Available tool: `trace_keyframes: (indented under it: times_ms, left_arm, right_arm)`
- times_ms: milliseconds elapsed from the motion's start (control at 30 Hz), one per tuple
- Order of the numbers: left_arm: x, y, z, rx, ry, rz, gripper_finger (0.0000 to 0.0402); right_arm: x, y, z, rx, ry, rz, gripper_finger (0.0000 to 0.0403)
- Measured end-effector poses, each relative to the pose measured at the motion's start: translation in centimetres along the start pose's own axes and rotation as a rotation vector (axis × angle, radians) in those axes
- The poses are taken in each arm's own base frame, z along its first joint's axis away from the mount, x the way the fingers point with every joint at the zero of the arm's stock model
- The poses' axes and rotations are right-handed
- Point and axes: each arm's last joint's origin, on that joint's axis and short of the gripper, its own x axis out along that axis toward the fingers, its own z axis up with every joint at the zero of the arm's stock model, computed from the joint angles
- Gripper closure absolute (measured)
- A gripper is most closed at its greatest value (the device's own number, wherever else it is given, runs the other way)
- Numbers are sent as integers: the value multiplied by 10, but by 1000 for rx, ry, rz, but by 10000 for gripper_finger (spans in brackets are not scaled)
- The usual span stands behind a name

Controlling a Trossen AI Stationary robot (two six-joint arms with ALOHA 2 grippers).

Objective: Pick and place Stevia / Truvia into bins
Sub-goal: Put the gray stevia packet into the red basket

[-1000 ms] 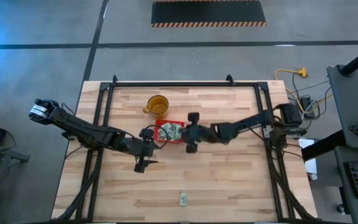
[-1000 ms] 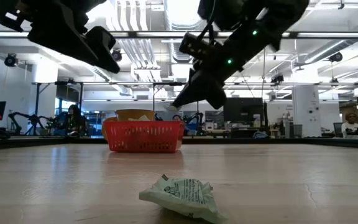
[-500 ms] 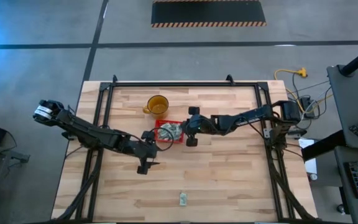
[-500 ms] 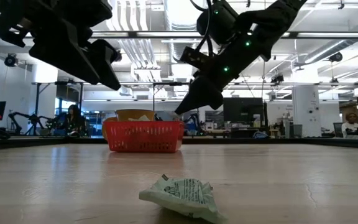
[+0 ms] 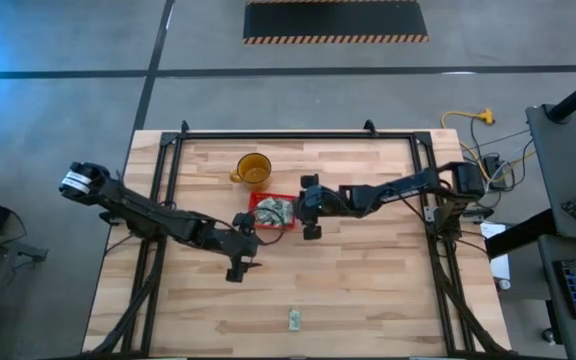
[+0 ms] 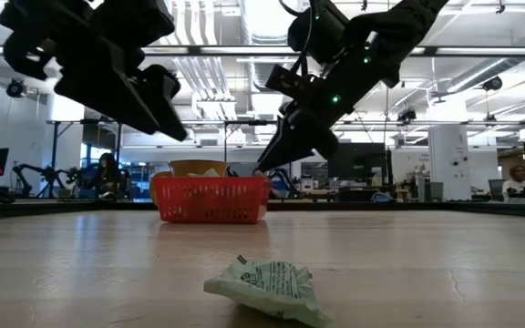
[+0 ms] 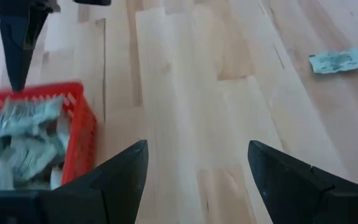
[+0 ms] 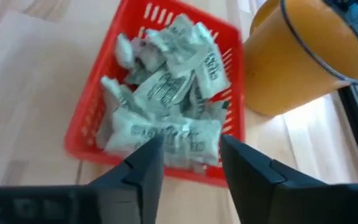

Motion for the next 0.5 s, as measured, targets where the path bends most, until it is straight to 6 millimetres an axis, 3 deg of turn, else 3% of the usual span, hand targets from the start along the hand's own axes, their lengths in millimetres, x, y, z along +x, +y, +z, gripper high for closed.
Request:
trace_keyframes:
  times_ms: [367,500]
  left_arm:
    - [32,-6,-3,70,-27,-17,143]
    - [40,-10,-10,83,24,-127,143]
  right_arm:
    - [-31,34,16,-35,11,95,255]
    - [-42,49,21,-26,-1,129,265]
